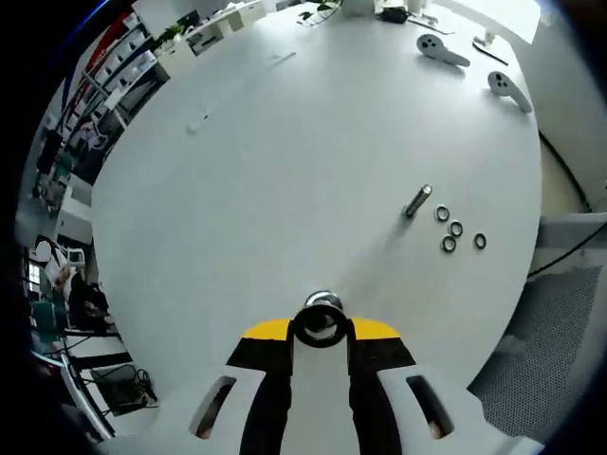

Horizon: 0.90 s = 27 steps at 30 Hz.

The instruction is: Place the washer onto the threaded stud by aligning its center hole with the stud, sliding it down to the base, and recovering from edge contact or off-axis alignment until the washer reaches the visible bottom stop.

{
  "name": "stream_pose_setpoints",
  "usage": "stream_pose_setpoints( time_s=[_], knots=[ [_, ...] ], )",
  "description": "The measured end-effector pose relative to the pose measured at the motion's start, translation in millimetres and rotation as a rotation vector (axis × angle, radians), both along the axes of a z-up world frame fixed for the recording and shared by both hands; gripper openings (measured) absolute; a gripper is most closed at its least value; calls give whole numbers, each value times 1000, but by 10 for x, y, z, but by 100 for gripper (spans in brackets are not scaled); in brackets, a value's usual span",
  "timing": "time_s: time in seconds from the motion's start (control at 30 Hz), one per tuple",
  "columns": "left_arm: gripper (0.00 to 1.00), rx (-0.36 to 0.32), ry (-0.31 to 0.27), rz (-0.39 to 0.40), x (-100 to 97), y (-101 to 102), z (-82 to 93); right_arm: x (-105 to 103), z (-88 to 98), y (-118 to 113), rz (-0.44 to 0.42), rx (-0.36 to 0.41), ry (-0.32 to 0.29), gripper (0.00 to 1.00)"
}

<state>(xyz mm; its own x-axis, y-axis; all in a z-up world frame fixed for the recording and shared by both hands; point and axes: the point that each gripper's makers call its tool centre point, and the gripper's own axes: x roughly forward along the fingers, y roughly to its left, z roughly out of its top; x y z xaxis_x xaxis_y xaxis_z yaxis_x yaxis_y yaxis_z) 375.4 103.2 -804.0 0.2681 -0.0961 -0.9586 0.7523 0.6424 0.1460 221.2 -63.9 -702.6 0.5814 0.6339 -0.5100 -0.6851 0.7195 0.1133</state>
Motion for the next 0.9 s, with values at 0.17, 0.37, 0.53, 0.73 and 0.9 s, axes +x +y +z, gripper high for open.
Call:
stream_pose_setpoints(
  time_s=[0.17,0.37,0.53,0.73,0.9],
  knots=[
    [19,-6,8,12,45,-7,-24,5,0,-1,-1,0,0,37],
    [19,-4,13,12,85,-34,-39,3,4,-2,-3,0,0,37],
    [19,-32,93,65,89,-22,-47,5,3,1,-2,0,1,37],
    [19,7,131,26,75,-53,-27,4,-3,-2,-2,-1,4,37],
    [19,176,123,-220,54,-69,-15,8,-1,-6,-5,-1,2,37]
  ],
)
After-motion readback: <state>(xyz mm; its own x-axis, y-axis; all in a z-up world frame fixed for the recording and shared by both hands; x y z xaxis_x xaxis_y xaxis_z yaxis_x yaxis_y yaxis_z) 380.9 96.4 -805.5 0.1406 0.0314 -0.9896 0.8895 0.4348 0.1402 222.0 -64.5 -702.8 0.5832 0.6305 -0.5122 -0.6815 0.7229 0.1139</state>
